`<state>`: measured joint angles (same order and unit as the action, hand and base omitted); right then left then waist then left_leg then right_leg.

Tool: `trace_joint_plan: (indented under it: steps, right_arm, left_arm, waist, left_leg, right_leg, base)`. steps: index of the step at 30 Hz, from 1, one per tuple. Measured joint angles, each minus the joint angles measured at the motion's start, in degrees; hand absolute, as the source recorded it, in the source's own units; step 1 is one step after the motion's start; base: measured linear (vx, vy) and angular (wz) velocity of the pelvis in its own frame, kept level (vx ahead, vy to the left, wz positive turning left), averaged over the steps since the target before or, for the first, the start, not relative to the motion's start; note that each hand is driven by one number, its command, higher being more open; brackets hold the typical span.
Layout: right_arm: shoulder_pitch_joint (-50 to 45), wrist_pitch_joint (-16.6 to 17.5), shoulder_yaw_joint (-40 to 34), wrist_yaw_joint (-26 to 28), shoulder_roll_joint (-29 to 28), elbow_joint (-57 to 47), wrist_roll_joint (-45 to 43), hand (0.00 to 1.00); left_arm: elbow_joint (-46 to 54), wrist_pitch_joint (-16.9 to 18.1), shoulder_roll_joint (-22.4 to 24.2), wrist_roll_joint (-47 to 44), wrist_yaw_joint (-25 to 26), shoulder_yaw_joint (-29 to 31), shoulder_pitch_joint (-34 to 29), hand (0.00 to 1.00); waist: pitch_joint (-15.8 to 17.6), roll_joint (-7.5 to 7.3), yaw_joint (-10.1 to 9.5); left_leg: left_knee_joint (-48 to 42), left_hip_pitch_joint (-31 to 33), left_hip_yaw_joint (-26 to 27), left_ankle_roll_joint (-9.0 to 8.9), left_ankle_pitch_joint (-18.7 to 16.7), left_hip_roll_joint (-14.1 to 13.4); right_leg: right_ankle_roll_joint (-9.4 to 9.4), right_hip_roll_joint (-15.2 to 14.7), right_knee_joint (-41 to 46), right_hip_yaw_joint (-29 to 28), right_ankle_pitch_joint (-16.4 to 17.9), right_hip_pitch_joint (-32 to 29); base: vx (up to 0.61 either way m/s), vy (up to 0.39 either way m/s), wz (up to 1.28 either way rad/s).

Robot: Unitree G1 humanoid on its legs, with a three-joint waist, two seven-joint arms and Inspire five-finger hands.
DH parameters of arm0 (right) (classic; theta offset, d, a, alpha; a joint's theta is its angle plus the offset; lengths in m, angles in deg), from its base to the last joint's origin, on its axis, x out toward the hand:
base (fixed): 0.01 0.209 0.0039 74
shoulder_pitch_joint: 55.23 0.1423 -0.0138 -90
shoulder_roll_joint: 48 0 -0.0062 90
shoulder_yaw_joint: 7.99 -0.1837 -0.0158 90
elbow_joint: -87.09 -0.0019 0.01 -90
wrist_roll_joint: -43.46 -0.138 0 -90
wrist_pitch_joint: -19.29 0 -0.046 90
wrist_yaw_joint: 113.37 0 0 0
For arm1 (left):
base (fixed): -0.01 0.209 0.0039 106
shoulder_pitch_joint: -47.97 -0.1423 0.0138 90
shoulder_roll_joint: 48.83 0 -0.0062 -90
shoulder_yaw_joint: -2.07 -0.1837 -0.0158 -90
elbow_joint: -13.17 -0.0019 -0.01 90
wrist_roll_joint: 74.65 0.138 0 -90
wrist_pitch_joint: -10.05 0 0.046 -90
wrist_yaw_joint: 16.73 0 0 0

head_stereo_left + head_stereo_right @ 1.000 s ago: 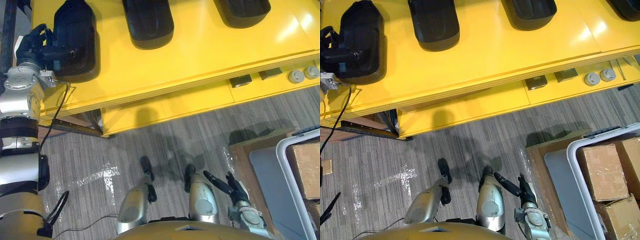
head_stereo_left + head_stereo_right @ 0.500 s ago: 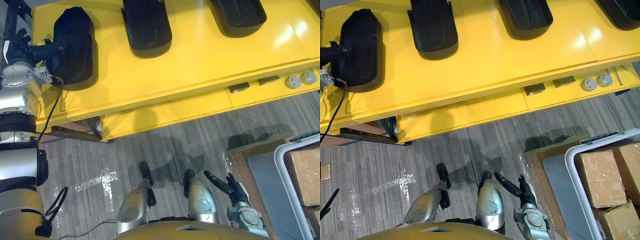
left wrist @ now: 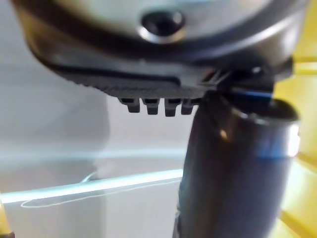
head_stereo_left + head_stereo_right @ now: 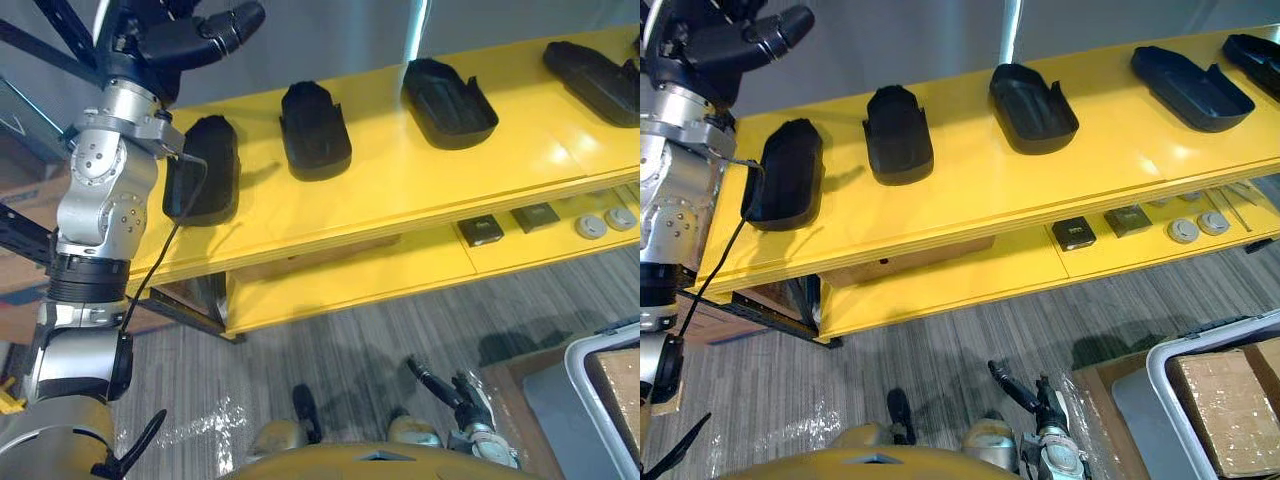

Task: Walk over and take three plastic housings, then place them on the shelf

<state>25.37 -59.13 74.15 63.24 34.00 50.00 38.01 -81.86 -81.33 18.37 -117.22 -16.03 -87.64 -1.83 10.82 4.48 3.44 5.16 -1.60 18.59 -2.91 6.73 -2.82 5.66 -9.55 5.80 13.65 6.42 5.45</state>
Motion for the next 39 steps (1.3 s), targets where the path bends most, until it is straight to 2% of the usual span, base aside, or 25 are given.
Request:
trace_joint_plan:
  steps: [4,8,13,17,21,24,32,39]
  right_arm:
    - [-1.8,0.1,0.0,-1.2,0.0,0.5,0.0,1.0]
    - [-4.0,-0.1,0.1,-2.1,-0.1,0.8,0.1,1.0]
    - [-5.8,-1.2,0.0,-2.2,-0.6,0.7,0.1,1.0]
    - [-6.1,-2.5,0.1,-1.9,-1.5,0.6,0.1,1.0]
    - [-6.8,-3.5,0.0,-1.4,-1.3,0.6,0.1,1.0]
    - [-6.8,-3.4,-0.8,-0.8,-1.1,0.5,-0.5,1.0]
    - [-6.6,-2.6,-1.2,0.5,-1.1,0.1,-0.6,1.0]
    - [-5.1,-2.0,-1.1,0.6,-1.3,-0.1,-0.6,1.0]
  left_arm:
    - [0.1,-0.4,2.2,0.2,-3.1,0.0,-5.5,1.0]
    - [-2.0,-2.5,3.2,0.2,-4.9,0.0,-9.8,1.0]
    - [-6.3,-2.5,3.2,0.5,-3.4,0.0,-9.8,1.0]
    - [-10.1,-2.5,3.2,2.7,-0.6,0.0,-9.6,1.0]
    - [-13.0,-2.5,3.2,2.7,2.2,-0.1,-6.6,1.0]
    - [-15.8,-2.4,3.2,2.7,5.6,-0.1,-0.2,1.0]
    - [-16.2,-2.4,3.0,2.7,9.6,-0.1,3.0,1.0]
    - [-20.9,-2.6,3.0,2.3,11.1,-0.1,6.7,1.0]
  waist:
    - [-1.6,-0.04,0.03]
    - [-2.1,-1.41,0.0]
    - [-2.5,-2.99,0.09]
    - [-2.6,-3.11,1.53]
    - [-2.2,-3.23,1.91]
    - [0.1,-3.57,2.01]
    - [2.6,-3.54,3.35]
    - [5.0,-3.72,4.04]
  left_leg:
    - [0.0,0.0,0.4,-0.01,0.0,-0.6]
    - [0.0,0.6,0.6,0.28,0.2,-0.8]
    - [0.0,0.9,1.1,0.62,0.5,-0.6]
    - [0.0,1.3,1.6,0.79,0.6,-0.7]
    - [0.0,2.3,2.3,0.89,0.7,-0.8]
    - [0.0,3.0,3.2,1.16,1.1,-0.8]
    - [0.0,3.4,4.4,1.16,1.0,-0.7]
    - [-0.2,5.0,4.6,1.39,1.3,-0.8]
  right_leg:
    - [-0.2,0.7,-1.9,-0.1,-1.4,0.6]
    - [-0.2,1.1,-4.0,-0.2,-3.0,0.8]
    - [-0.05,1.1,-5.1,-0.7,-4.0,0.8]
    - [-0.02,1.1,-4.6,-1.5,-4.1,-0.3]
    - [-0.14,1.0,-2.7,-2.9,-4.0,-2.8]
    - [-0.21,0.8,-0.9,-3.9,-3.9,-4.8]
    - [-0.36,0.6,1.3,-5.2,-3.1,-7.0]
    - [-0.33,0.6,2.6,-5.7,-2.8,-9.3]
  base:
    - [-0.06,0.018,-0.08]
    - [-0.03,0.028,-0.03]
    - [0.0,0.03,-0.04]
    - [0.0,0.022,-0.07]
    - [0.0,0.029,-0.14]
    - [-0.01,0.045,-0.1]
    - [0.01,0.025,-0.09]
    - [0.02,0.004,-0.01]
